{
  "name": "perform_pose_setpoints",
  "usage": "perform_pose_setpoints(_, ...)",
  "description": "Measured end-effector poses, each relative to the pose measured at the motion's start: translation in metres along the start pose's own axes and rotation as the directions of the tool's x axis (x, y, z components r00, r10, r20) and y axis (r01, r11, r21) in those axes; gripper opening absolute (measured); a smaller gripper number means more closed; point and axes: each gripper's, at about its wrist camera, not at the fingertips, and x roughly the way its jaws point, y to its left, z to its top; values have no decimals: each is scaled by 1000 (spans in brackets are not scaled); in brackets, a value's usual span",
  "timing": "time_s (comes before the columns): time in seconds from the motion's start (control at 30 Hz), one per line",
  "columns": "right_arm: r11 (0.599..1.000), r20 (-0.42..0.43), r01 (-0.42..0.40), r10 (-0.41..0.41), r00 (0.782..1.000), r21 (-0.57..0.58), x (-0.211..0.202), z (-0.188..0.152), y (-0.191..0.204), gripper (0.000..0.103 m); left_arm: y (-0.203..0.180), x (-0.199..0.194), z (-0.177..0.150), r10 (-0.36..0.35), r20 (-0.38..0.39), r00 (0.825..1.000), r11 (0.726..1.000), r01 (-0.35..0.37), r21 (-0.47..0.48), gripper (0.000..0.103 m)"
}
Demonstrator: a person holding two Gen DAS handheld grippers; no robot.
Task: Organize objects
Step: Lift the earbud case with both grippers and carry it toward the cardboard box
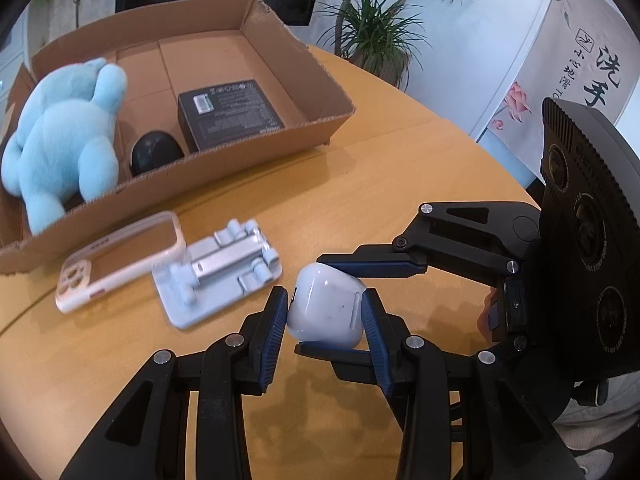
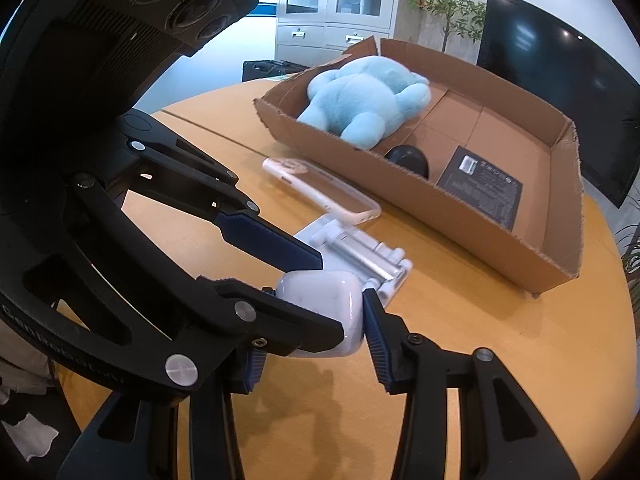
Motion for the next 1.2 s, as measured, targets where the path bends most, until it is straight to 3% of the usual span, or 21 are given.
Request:
perform_pose_setpoints(0.37, 999, 22, 51, -50, 998, -9, -5, 11, -16, 41, -5, 0, 24, -3, 16, 1000, 999, 2, 51, 36)
perform_pose_setpoints(1.2, 987, -2, 162, -162, 987, 22, -12, 29, -53, 41, -5, 13, 73, -93, 44, 995, 988, 86, 127, 36)
